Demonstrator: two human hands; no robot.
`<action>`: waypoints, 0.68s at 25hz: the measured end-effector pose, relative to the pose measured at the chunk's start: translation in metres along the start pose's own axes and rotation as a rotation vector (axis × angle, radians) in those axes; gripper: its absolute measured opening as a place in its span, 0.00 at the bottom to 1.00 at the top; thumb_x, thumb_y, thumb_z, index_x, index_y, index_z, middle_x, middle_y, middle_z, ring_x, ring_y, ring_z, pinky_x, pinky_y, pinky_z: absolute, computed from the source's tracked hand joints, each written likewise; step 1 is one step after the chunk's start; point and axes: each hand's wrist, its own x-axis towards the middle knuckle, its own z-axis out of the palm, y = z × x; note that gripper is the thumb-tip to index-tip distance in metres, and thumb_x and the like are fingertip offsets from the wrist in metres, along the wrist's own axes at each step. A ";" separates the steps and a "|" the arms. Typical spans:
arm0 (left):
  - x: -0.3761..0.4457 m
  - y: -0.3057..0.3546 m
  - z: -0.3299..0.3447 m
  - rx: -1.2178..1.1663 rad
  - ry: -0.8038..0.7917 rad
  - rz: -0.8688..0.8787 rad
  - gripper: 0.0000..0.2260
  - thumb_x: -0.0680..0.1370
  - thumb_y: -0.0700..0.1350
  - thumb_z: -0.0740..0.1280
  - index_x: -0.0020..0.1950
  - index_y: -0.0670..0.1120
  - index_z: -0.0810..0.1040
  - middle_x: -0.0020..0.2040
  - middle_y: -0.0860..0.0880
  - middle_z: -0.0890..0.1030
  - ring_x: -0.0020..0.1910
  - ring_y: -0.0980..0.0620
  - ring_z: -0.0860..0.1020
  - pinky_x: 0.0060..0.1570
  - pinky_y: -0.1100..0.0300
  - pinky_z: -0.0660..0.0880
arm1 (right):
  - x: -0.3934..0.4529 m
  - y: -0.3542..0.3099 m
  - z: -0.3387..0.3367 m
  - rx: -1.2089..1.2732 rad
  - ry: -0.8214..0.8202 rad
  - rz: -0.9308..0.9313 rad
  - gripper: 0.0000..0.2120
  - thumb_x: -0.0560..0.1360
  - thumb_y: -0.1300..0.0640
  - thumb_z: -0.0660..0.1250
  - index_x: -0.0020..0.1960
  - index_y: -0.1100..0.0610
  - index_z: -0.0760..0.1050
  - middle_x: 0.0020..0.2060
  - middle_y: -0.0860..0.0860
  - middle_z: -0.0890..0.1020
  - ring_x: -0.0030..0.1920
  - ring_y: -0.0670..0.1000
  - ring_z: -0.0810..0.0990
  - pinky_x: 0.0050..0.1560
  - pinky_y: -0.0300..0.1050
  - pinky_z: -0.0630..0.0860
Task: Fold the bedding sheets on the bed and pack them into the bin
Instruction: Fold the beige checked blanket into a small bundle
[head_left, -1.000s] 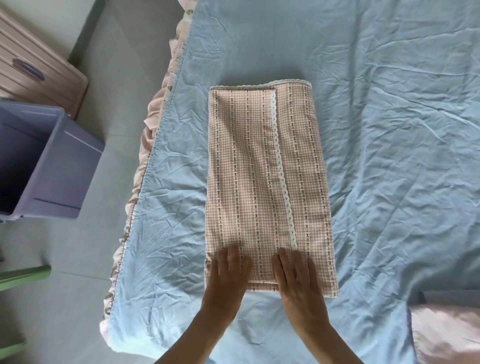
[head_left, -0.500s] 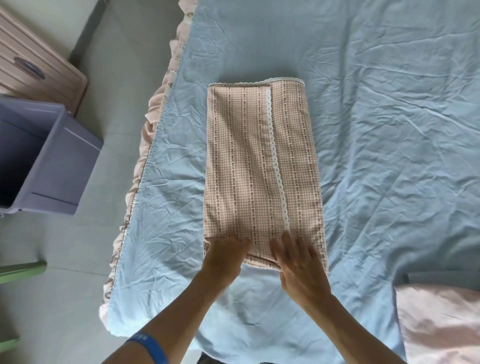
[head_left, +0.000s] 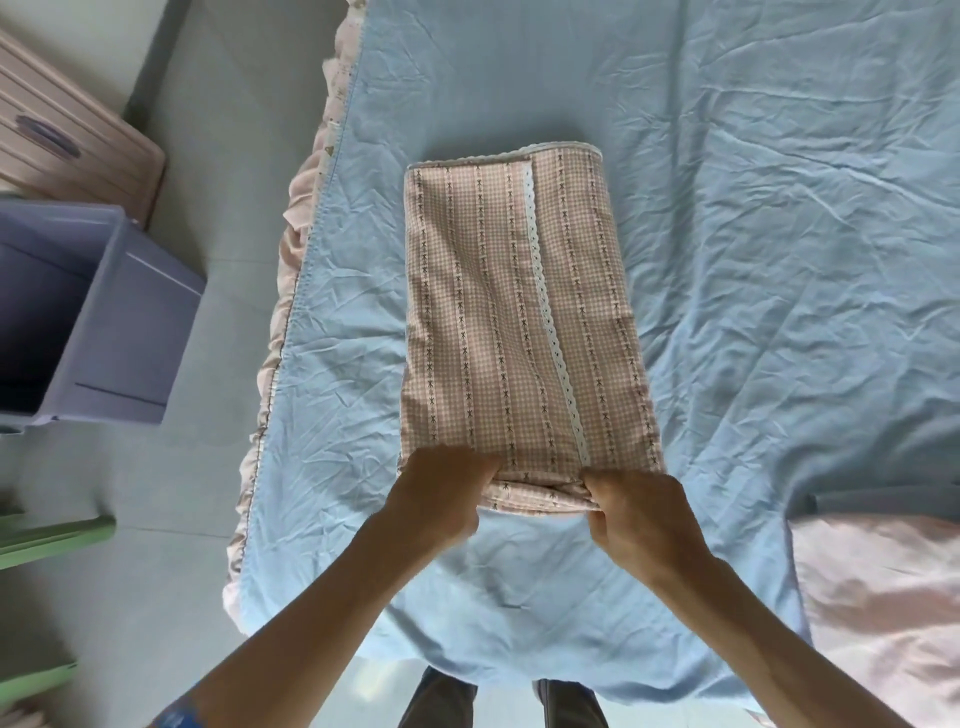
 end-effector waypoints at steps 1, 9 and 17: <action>-0.014 0.001 0.001 -0.016 -0.071 0.051 0.18 0.74 0.38 0.65 0.63 0.52 0.75 0.51 0.49 0.81 0.52 0.47 0.80 0.50 0.57 0.74 | -0.013 -0.008 -0.008 0.012 -0.090 -0.012 0.11 0.55 0.57 0.77 0.34 0.52 0.77 0.25 0.49 0.78 0.25 0.49 0.78 0.24 0.38 0.65; 0.006 -0.042 -0.068 -0.161 -0.371 0.045 0.13 0.72 0.44 0.70 0.56 0.51 0.79 0.48 0.52 0.82 0.49 0.51 0.80 0.50 0.56 0.79 | 0.051 -0.013 -0.098 0.009 -0.531 0.007 0.10 0.75 0.53 0.64 0.56 0.52 0.76 0.49 0.49 0.80 0.52 0.52 0.79 0.48 0.43 0.73; 0.059 -0.103 -0.023 -1.069 0.099 -0.414 0.27 0.65 0.63 0.76 0.56 0.49 0.77 0.49 0.53 0.83 0.48 0.52 0.82 0.51 0.55 0.77 | 0.130 0.067 -0.025 0.462 -0.085 0.332 0.16 0.70 0.49 0.75 0.56 0.48 0.76 0.44 0.45 0.81 0.49 0.50 0.81 0.48 0.47 0.76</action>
